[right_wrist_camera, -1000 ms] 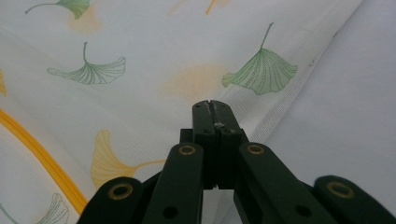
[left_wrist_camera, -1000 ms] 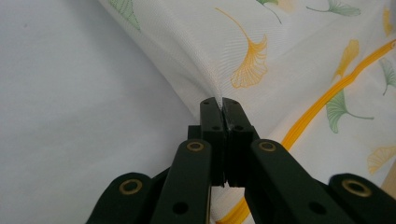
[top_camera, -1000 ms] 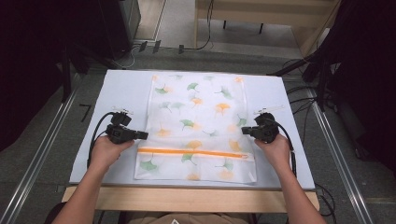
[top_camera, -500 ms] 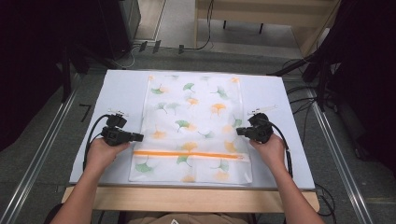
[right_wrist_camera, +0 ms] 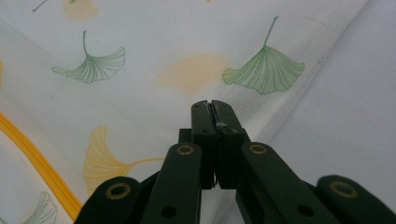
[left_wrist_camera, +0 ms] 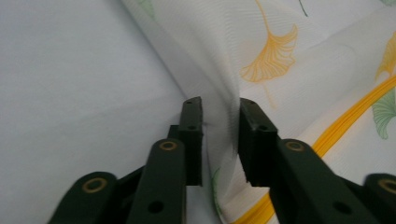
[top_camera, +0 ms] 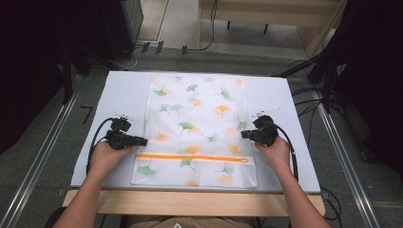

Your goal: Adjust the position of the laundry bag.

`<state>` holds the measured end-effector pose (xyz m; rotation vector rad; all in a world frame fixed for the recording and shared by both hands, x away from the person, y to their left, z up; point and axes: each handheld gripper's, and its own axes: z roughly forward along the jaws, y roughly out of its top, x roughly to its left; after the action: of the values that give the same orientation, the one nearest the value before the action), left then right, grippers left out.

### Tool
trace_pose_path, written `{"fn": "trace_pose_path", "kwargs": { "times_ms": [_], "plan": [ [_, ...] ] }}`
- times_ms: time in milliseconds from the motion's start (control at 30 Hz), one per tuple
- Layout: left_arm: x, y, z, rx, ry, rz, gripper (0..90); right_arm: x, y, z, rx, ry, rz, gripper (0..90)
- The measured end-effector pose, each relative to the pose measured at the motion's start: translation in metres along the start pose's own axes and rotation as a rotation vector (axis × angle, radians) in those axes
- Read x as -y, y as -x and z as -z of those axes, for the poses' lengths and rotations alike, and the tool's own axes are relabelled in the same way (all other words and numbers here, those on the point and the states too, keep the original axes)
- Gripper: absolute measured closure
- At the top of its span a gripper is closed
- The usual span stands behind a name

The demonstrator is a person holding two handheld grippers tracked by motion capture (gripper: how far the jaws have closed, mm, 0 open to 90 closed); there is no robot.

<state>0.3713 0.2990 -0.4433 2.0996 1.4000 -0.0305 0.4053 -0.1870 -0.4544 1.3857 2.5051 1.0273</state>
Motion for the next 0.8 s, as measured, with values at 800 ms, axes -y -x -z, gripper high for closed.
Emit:
{"fn": "trace_pose_path", "kwargs": {
  "times_ms": [800],
  "plan": [
    [-0.015,0.019,-0.016,0.016,0.041,-0.093,77.3,0.008,-0.003,0.019,0.008,0.053,-0.014,73.4]
  ]
}}
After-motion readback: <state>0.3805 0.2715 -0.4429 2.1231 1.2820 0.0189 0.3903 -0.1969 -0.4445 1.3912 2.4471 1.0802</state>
